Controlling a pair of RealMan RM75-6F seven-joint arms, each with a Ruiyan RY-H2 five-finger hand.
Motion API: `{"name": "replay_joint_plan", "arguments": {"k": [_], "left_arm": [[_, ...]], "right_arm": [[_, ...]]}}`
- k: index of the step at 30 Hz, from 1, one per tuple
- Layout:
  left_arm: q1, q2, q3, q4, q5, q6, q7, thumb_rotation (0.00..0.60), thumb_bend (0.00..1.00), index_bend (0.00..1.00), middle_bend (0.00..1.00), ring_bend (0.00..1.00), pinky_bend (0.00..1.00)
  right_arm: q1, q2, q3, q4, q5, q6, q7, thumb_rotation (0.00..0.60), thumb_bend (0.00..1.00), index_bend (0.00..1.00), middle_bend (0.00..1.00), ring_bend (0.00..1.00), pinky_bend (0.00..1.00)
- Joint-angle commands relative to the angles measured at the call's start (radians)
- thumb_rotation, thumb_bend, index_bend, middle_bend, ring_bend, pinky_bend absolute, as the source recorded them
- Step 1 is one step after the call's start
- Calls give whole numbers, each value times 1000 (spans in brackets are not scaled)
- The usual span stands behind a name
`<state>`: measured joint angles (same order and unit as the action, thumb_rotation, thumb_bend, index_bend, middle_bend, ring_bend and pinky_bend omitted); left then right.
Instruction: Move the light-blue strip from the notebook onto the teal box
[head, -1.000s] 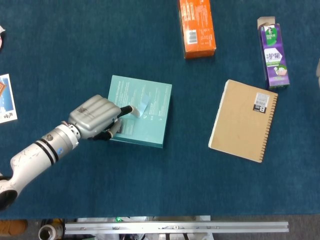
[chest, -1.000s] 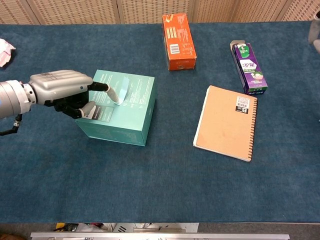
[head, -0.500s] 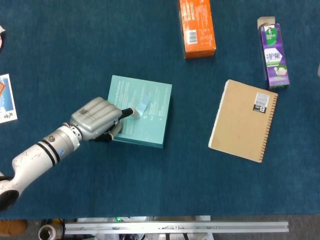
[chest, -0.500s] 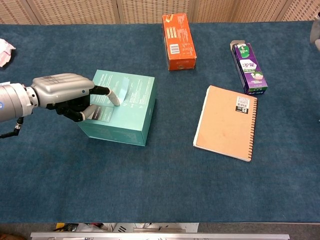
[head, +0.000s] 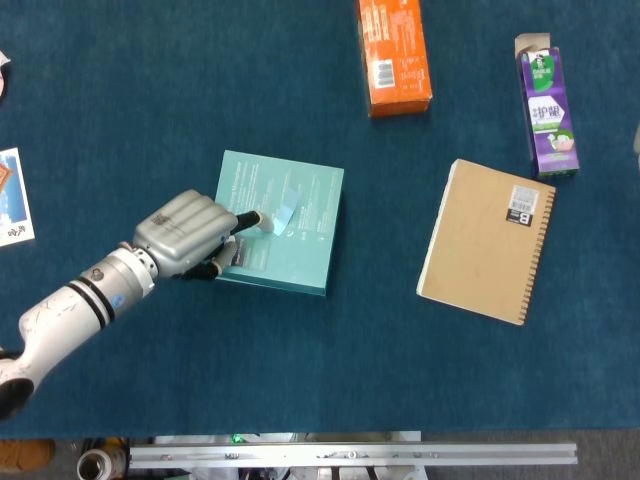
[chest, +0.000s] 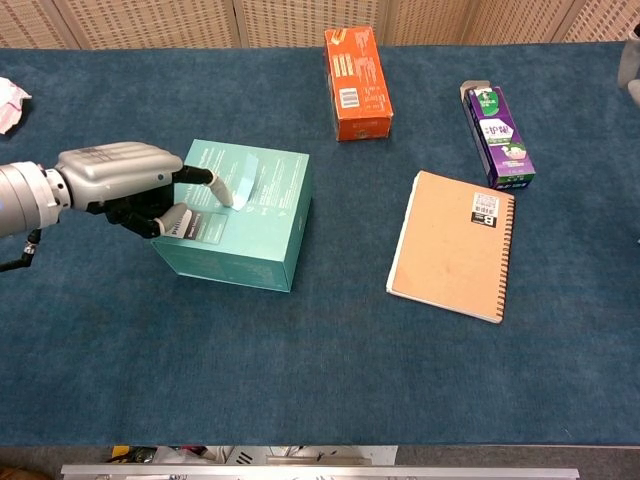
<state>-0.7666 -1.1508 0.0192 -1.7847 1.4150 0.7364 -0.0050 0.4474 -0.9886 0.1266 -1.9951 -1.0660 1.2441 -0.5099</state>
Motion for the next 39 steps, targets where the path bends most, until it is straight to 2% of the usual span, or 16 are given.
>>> {"name": "replay_joint_plan", "arguments": {"k": [1, 20, 39], "left_arm": [[1, 0, 1, -1, 1, 1, -1, 600, 769, 222, 1000, 1000, 1000], [4, -4, 1, -12, 15, 11, 5, 600, 768, 220, 1000, 1000, 1000], [3, -4, -13, -25, -18, 17, 31, 600, 768, 220, 1000, 1000, 1000]], "right_arm": [[0, 0, 0, 0, 0, 0, -1, 600, 431, 545, 892, 1000, 1000], [-8, 8, 1, -2, -3, 4, 8, 600, 430, 545, 891, 1000, 1000], [-21, 20, 0, 0, -14, 6, 28, 600, 431, 545, 892, 1000, 1000]]}}
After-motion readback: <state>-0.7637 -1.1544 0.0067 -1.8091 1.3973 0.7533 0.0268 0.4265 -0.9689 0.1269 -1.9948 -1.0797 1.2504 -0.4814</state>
